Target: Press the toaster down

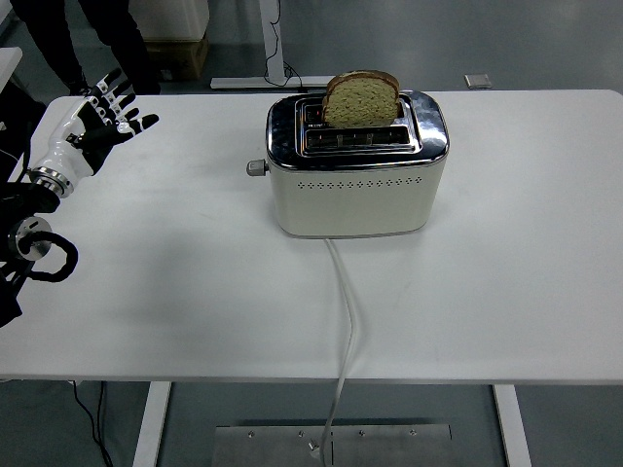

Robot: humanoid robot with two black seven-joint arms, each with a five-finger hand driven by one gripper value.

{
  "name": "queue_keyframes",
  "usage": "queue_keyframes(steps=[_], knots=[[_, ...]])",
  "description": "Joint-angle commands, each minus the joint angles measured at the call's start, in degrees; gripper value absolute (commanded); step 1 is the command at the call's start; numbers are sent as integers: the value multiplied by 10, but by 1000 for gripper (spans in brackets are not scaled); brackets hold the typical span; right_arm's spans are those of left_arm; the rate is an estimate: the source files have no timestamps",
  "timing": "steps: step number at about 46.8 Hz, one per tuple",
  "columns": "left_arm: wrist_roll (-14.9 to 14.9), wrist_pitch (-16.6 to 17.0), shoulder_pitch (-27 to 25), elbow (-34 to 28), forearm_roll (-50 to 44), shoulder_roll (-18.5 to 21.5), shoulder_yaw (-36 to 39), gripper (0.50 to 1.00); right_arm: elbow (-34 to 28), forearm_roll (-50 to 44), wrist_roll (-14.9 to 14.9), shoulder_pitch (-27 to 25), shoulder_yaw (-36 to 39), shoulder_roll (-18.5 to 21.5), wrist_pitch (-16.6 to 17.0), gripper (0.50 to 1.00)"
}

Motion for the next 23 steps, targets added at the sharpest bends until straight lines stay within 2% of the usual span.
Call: queue_keyframes(steps=[1,6,15,23], knots=[[0,-1,0,-1,30,7,1,1000,0,0,0,0,1,0,0,1000],[0,-2,0,-20,55,39,1,1000,0,0,0,0,0,0,0,998],[0,-2,2,-104,89,109,2,1000,0,0,0,0,0,0,0,1000],[0,-2,3,-126,119,127,4,1000,1,0,0,0,0,0,0,1000]])
